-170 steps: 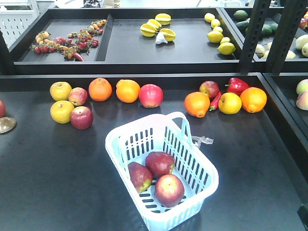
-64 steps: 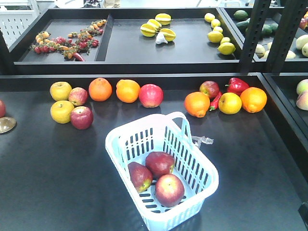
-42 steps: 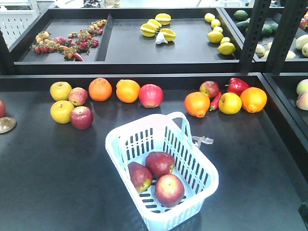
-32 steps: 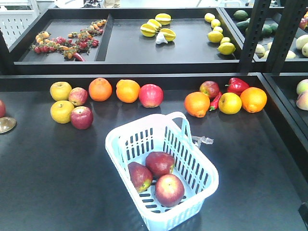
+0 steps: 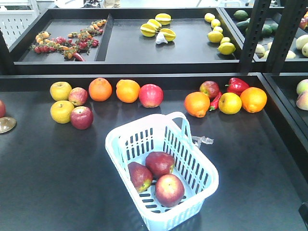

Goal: Pick three apples into basket with both arms

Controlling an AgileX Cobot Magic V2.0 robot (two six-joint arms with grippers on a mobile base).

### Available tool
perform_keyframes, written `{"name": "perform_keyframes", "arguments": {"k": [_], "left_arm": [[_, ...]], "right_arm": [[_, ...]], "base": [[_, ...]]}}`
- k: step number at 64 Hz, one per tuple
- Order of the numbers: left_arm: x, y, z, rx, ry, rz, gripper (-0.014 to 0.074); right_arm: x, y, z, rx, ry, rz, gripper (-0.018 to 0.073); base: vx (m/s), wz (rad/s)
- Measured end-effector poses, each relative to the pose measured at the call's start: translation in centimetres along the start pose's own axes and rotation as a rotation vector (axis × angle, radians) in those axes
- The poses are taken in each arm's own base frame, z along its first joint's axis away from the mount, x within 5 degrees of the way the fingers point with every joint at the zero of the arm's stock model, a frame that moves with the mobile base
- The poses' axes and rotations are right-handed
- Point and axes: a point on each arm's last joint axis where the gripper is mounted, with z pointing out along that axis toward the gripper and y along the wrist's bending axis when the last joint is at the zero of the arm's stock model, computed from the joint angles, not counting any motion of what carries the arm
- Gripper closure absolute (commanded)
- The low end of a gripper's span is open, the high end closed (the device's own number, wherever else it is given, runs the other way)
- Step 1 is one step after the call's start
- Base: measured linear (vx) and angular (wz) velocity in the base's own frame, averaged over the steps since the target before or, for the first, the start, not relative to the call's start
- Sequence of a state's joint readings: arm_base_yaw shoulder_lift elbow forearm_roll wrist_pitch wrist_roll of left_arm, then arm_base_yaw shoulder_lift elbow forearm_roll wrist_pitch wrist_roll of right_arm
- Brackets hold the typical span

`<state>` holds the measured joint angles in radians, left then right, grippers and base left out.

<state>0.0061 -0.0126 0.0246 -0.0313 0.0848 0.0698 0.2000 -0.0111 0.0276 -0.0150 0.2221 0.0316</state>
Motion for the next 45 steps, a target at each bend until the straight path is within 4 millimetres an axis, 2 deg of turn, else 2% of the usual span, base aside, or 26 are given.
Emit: {"name": "perform_keyframes", "arguments": {"k": [45], "left_arm": [[0.0, 0.0, 0.0, 0.0, 0.0, 0.0, 0.0603]], "right_arm": [[0.0, 0.0, 0.0, 0.0, 0.0, -0.003, 0.0561]], "base": [[0.0, 0.0]]}}
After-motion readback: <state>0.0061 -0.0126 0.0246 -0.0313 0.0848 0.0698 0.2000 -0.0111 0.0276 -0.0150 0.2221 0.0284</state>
